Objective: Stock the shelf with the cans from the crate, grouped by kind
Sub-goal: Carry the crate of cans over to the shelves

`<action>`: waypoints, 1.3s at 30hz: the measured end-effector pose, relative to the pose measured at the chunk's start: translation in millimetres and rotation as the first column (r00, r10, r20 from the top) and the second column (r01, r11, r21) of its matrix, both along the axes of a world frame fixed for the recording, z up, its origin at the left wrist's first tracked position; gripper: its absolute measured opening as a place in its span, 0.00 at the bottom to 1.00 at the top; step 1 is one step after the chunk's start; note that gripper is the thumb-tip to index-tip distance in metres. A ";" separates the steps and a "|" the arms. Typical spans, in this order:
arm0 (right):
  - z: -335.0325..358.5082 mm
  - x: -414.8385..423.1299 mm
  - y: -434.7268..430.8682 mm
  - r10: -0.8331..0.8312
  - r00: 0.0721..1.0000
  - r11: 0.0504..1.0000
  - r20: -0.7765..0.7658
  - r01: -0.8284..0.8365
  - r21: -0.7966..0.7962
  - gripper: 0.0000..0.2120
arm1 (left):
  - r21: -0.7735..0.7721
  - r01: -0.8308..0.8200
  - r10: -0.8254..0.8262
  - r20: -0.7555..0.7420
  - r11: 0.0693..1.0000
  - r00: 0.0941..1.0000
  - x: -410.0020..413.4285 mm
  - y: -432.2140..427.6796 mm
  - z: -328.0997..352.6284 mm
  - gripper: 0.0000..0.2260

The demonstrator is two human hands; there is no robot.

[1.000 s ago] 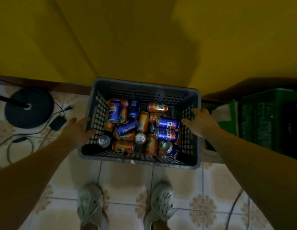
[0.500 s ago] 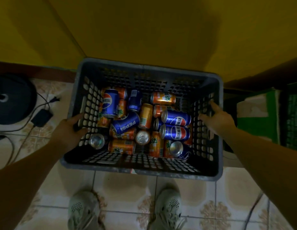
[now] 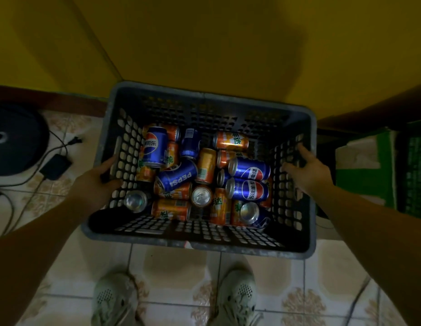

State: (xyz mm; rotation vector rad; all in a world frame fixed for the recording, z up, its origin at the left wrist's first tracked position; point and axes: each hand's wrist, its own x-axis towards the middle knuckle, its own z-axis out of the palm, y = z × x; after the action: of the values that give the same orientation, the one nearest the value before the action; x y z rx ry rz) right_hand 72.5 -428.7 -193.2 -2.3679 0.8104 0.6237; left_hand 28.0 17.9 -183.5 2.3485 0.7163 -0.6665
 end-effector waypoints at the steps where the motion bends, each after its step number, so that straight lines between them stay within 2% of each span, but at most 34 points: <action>1: -0.1 0.8 0.2 0.003 1.000 1.000 0.000 -0.003 -0.007 0.35 | -0.008 0.001 -0.001 -0.002 1.000 1.000 2.4 0.1 -0.8 0.29; 9: 12.1 -6.1 8.6 0.030 1.000 0.998 -0.007 -0.030 -0.047 0.33 | -0.025 -0.017 0.017 0.019 1.000 1.000 0.6 12.3 8.8 0.28; 14: 58.4 -32.3 19.5 0.022 0.998 0.998 -0.054 -0.025 -0.055 0.33 | 0.005 0.029 -0.029 -0.008 1.000 1.000 -23.8 19.8 59.8 0.28; 19: 144.8 -66.8 41.7 0.033 0.997 0.997 -0.073 -0.038 -0.072 0.32 | 0.015 0.068 -0.068 -0.002 0.998 0.998 -47.1 40.0 156.5 0.29; 23: 240.5 -104.1 62.5 0.070 0.994 0.997 -0.081 -0.072 -0.023 0.32 | 0.028 0.088 -0.088 -0.030 0.996 0.996 -85.3 60.5 250.5 0.30; 26: 318.9 -133.1 74.7 0.074 0.997 0.996 -0.037 -0.075 -0.046 0.32 | -0.009 0.104 -0.104 -0.022 0.995 0.994 -102.0 79.1 319.5 0.29; 29: 395.8 -170.0 80.1 -0.002 1.000 0.991 0.015 0.004 -0.132 0.32 | -0.063 0.189 -0.187 0.043 0.980 0.981 -96.7 86.1 387.2 0.32; 31: 430.3 -185.2 78.6 -0.019 0.999 0.984 0.031 0.024 -0.174 0.32 | -0.046 0.260 -0.257 0.074 0.964 0.964 -89.0 84.9 418.3 0.31; 35: 515.5 -240.4 73.5 -0.112 0.990 0.964 0.090 0.130 -0.234 0.31 | -0.048 0.412 -0.397 0.184 0.910 0.899 -75.3 67.8 499.2 0.30; 39: 571.2 -299.8 58.1 -0.219 0.966 0.941 0.138 0.247 -0.233 0.32 | -0.035 0.532 -0.505 0.271 0.846 0.820 -83.1 35.9 557.7 0.29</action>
State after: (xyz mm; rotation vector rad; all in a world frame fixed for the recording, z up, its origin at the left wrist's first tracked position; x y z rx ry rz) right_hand -227.4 -370.6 378.0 -2.4490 1.1559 0.3044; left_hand -55.1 53.9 374.3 2.4734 -0.0928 -0.5888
